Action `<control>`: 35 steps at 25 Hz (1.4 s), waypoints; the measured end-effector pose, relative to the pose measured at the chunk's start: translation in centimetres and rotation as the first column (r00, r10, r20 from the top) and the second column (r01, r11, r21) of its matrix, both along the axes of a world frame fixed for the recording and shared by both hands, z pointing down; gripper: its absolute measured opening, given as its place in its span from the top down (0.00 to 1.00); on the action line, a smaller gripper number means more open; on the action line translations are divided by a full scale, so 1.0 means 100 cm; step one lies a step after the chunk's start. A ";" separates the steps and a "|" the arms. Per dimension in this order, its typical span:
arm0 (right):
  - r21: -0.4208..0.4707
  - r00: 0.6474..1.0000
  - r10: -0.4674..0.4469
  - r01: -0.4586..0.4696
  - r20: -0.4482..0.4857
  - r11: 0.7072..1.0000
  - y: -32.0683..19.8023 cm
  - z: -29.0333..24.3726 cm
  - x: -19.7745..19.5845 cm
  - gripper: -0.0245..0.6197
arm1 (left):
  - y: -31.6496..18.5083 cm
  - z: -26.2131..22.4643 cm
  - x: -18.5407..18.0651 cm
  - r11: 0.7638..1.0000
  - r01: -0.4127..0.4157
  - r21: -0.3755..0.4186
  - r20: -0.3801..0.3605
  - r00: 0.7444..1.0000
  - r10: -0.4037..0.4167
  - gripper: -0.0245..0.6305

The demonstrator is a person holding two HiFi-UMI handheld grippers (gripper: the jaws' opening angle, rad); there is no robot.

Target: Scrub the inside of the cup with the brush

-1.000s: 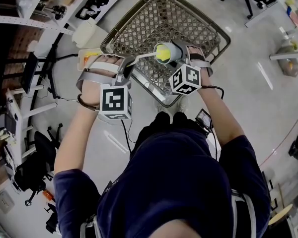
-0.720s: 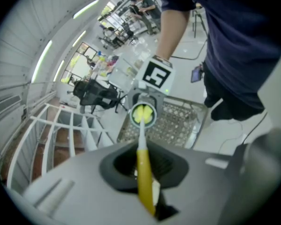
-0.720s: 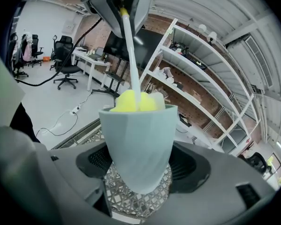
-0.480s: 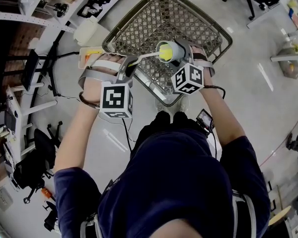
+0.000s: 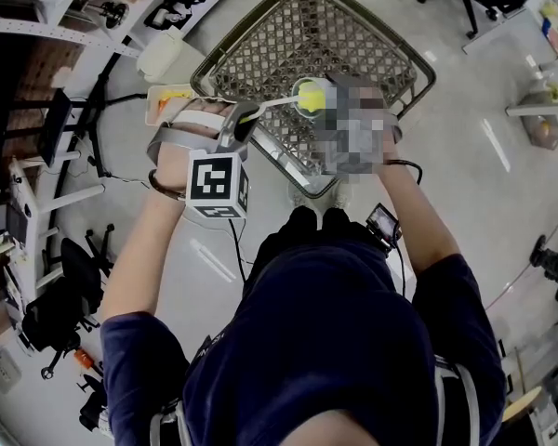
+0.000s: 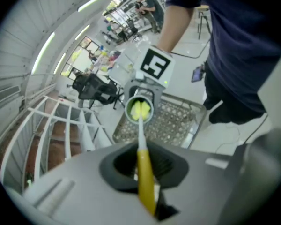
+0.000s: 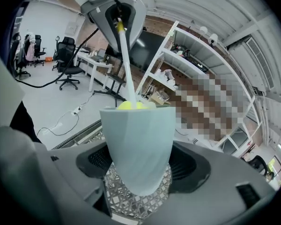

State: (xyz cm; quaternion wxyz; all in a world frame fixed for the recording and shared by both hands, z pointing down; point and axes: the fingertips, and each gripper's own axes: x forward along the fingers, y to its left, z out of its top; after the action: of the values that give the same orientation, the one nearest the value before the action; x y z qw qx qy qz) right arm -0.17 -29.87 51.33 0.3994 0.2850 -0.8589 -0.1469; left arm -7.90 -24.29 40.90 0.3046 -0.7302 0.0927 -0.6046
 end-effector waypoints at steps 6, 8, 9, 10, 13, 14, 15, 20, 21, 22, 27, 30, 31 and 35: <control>-0.006 1.000 -0.003 0.003 -0.006 1.000 0.000 0.004 0.000 0.40 | 0.008 -0.006 0.013 0.999 -0.034 0.006 -0.031 0.999 0.034 0.91; -0.007 1.000 0.000 0.000 0.002 1.000 0.002 0.003 -0.001 0.40 | 0.004 -0.009 0.010 1.000 -0.015 0.018 -0.030 0.999 0.016 0.91; -0.006 1.000 0.001 -0.001 0.008 1.000 0.002 0.002 -0.002 0.40 | 0.002 -0.009 0.007 1.000 -0.003 0.021 -0.025 1.000 0.003 0.91; -0.005 1.000 0.002 -0.002 0.014 1.000 0.002 0.000 -0.003 0.40 | 0.000 -0.008 0.003 1.000 0.010 0.021 -0.021 1.000 -0.010 0.91; -0.009 1.000 0.003 -0.003 0.029 1.000 0.002 -0.005 -0.005 0.40 | 0.002 -0.007 -0.002 1.000 0.023 0.010 -0.026 0.999 -0.023 0.91; -0.012 0.999 0.006 -0.006 0.035 1.000 0.003 -0.006 -0.005 0.40 | 0.004 -0.009 -0.002 1.000 0.023 0.002 -0.041 0.999 -0.023 0.91; -0.016 0.999 0.013 -0.012 0.043 1.000 0.003 -0.006 -0.004 0.40 | 0.006 -0.012 -0.003 1.000 0.027 -0.006 -0.059 0.998 -0.028 0.91; -0.033 0.995 0.046 -0.043 0.089 0.999 -0.001 -0.012 -0.001 0.40 | 0.005 -0.022 -0.013 0.995 0.091 -0.030 -0.136 0.986 -0.094 0.91; -0.035 0.994 0.048 -0.045 0.095 0.998 -0.002 -0.013 -0.002 0.40 | 0.006 -0.023 -0.014 0.995 0.097 -0.030 -0.145 0.984 -0.101 0.91; -0.040 0.994 0.052 -0.048 0.100 0.998 -0.003 -0.014 -0.002 0.40 | 0.006 -0.025 -0.015 0.994 0.103 -0.029 -0.153 0.983 -0.106 0.91; -0.105 0.985 0.122 -0.109 0.124 0.989 -0.008 -0.003 0.008 0.40 | 0.007 -0.032 -0.024 0.990 0.139 -0.020 -0.186 0.973 -0.140 0.91; -0.147 0.974 0.172 -0.151 0.146 0.978 -0.009 0.003 0.020 0.40 | 0.006 -0.038 -0.028 0.985 0.172 -0.014 -0.222 0.960 -0.171 0.91; -0.162 0.970 0.184 -0.159 0.156 0.974 -0.009 0.003 0.022 0.40 | 0.004 -0.040 -0.030 0.982 0.188 -0.011 -0.237 0.954 -0.185 0.91; -0.213 0.956 0.209 -0.165 0.205 0.963 -0.005 -0.002 0.021 0.40 | -0.005 -0.051 -0.035 0.967 0.253 0.012 -0.302 0.923 -0.237 0.91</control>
State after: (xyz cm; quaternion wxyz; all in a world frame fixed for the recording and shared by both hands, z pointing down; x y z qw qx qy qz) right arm 1.95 -30.34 51.16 0.3372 0.3398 -0.8779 0.0092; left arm -11.43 -24.82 35.84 0.2277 -0.7876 0.2436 -0.5181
